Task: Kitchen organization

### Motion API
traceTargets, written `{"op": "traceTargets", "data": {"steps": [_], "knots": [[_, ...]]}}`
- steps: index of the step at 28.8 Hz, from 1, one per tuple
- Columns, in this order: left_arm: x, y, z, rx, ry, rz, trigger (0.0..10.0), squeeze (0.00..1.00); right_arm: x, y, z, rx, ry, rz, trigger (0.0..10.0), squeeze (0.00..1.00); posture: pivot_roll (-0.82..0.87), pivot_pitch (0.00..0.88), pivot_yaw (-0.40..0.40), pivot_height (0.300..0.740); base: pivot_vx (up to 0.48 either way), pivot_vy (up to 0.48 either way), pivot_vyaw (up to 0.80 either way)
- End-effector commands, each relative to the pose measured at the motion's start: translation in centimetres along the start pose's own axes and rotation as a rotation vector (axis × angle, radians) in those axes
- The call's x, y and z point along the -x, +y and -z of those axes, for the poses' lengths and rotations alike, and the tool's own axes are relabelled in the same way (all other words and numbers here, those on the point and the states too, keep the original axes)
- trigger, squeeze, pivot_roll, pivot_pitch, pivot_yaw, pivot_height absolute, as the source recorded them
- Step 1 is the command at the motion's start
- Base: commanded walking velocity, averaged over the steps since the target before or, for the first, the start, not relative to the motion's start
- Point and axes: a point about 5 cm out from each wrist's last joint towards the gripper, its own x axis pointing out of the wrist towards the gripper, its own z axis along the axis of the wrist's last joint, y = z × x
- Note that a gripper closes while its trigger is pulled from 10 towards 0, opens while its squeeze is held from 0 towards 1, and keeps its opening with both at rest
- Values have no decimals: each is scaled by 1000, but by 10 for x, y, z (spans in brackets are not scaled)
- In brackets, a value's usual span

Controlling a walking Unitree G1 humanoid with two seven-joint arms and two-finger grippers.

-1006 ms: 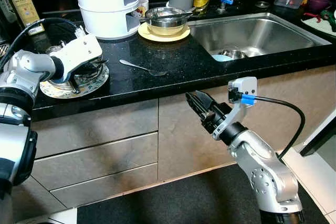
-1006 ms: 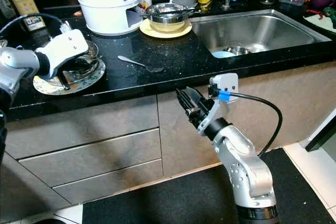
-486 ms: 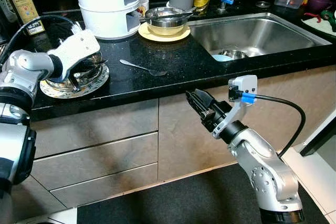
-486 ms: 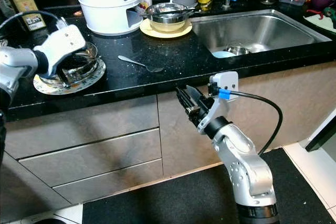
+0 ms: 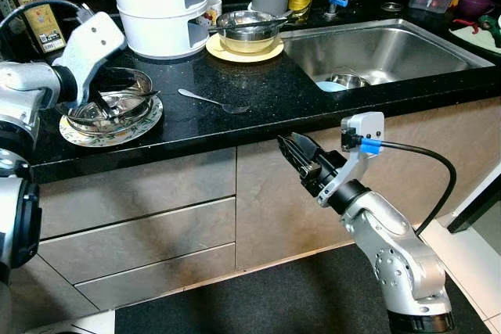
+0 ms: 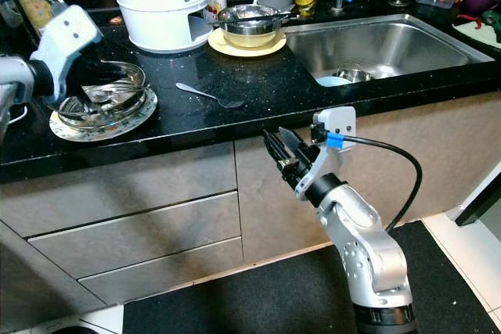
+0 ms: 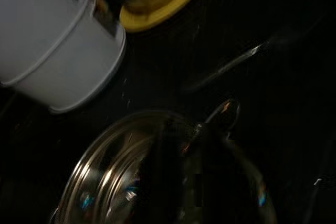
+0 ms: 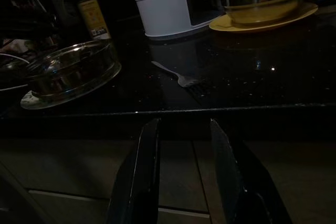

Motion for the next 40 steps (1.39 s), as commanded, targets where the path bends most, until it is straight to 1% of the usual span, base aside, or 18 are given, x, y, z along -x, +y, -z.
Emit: {"op": "traceTargets", "data": {"steps": [1, 5, 6, 7, 9, 13, 14, 15, 19, 23, 25, 26, 27, 29, 33, 34, 36, 40], "knots": [[-1, -3, 0, -4, -20, 33, 10000, 1000, 0, 1, -1, 4, -8, -5, 10000, 0, -47, 131, 31, 740, 0, 0, 0], [2, -6, 1, -45, -2, 92, 10000, 1000, 1, 1, -1, 3, -11, 1, 10000, 0, -51, 131, 43, 740, 0, 0, 0], [6, -9, 4, -70, 26, 168, 10000, 1000, 2, 1, 0, 0, -11, 5, 10000, 0, -48, 129, 43, 740, 0, 0, 0], [7, -10, 5, -76, 35, 191, 10000, 1000, 2, 2, 0, -2, -11, 6, 10000, 0, -46, 126, 41, 740, 0, 0, 0], [7, -10, 6, -78, 37, 201, 10000, 1000, 3, 2, 1, -2, -10, 6, 10000, 0, -46, 126, 41, 740, 0, 0, 0], [8, -14, 10, -129, 72, 241, 10000, 1000, 2, 3, 2, -5, -9, 2, 10000, 0, -40, 121, 38, 740, 0, 0, 0], [7, -16, 10, -144, 66, 242, 10000, 737, 1, 3, 2, -6, -10, -1, 10000, 0, -40, 121, 38, 740, 0, 0, 0], [4, -19, 11, -182, 67, 222, 10000, 0, 0, 3, 2, -7, -11, -6, 10000, 0, -34, 116, 33, 740, 0, 0, 0], [-2, -23, 11, -228, 42, 162, 10000, 0, -3, 6, 3, -9, -12, -22, 10000, 0, -33, 112, 31, 740, 0, 0, 0], [-6, -28, 13, -244, 31, 138, 10000, 0, -5, 11, 2, -4, -21, -38, 10000, 0, -33, 108, 35, 740, 0, 0, 0], [-10, -32, 16, -250, 30, 113, 10000, 0, -11, 22, -4, 67, -45, -74, 10000, 0, -38, 110, 40, 740, 0, 0, 0], [-10, -32, 16, -250, 30, 113, 10000, 0, -11, 22, -4, 67, -45, -74, 10000, 0, -38, 110, 40, 740, 0, 0, 0], [-14, -37, 19, -246, 21, 87, 10000, 0, -21, 38, -7, 189, -63, -136, 10000, 0, -40, 112, 43, 740, 0, 0, 0], [-14, -37, 19, -246, 21, 87, 10000, 0, -21, 38, -7, 189, -63, -136, 10000, 0, -40, 112, 43, 740, 0, 0, 0], [-21, -47, 24, -234, 16, 89, 10000, 0, -46, 64, -7, 235, -95, -197, 10000, 0, -42, 118, 47, 740, 0, 0, 0], [-21, -47, 24, -234, 16, 89, 10000, 0, -46, 64, -7, 235, -95, -197, 10000, 0, -42, 118, 47, 740, 0, 0, 0], [-24, -51, 26, -237, 24, 82, 10000, 0, -60, 70, -4, 265, -73, -214, 10000, 0, -40, 119, 45, 740, 0, 0, 0], [-24, -50, 26, -242, 31, 68, 10000, 0, -66, 69, -2, 283, -49, -220, 10000, 0, -33, 121, 39, 740, 0, 0, 0]]}}
